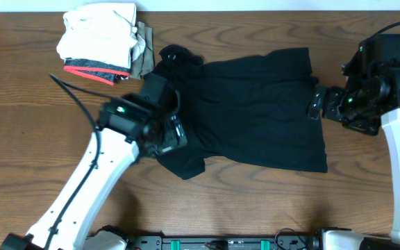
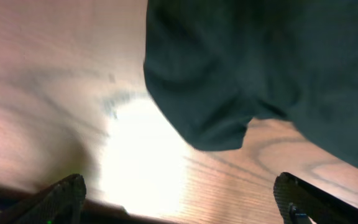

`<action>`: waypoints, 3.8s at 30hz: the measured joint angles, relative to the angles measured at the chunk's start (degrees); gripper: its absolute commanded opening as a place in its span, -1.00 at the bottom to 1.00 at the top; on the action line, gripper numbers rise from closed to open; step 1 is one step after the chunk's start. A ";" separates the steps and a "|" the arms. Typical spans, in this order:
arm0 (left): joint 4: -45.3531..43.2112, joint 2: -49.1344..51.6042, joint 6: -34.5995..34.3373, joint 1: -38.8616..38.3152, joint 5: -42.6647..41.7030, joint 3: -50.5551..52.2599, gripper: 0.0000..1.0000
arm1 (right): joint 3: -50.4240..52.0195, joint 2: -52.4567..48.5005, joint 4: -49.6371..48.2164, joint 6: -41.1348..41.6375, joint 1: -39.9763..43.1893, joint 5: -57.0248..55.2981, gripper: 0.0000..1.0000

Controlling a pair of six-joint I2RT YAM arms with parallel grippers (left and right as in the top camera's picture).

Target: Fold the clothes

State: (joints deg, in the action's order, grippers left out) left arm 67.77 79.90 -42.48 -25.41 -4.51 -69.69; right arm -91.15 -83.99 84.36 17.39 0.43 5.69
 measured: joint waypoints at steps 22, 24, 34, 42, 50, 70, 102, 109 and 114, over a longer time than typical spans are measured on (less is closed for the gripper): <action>-26.32 2.10 -24.44 -1.81 -3.89 25.42 0.99 | 22.03 -0.02 -13.27 4.52 0.00 2.29 0.98; -26.91 2.86 -24.81 -1.81 -4.13 25.49 0.89 | 22.93 -0.02 -13.79 4.55 0.00 2.67 0.99; -30.10 8.96 -25.27 -1.81 -5.86 25.49 0.42 | 23.41 -0.02 -14.19 4.57 0.00 3.56 0.99; -31.01 11.41 -25.42 -1.81 -7.34 25.49 -0.12 | 23.41 -0.02 -14.49 4.57 0.00 3.58 0.98; -31.71 11.52 -24.85 -1.81 -8.15 25.49 -0.89 | 23.41 -0.02 -14.86 7.52 0.00 1.38 0.98; -26.73 9.33 -20.68 -1.81 -8.83 25.44 -0.88 | 33.16 -0.02 -18.73 23.32 0.00 -5.57 0.99; -26.25 9.33 -19.98 -1.81 -8.83 25.44 -0.88 | 45.20 -0.92 -30.51 45.38 2.80 -10.58 0.94; -26.25 9.33 -19.80 -1.81 -8.83 25.44 -0.88 | 45.20 -4.26 -31.93 45.70 2.82 -10.67 0.87; -26.25 9.33 -19.58 -1.81 -8.83 25.44 -0.88 | 45.22 -5.68 -33.35 45.81 2.80 -10.67 0.85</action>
State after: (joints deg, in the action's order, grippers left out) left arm 41.52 89.23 -62.06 -27.22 -13.34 -44.25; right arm -45.93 -89.67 51.00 63.20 3.22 -4.97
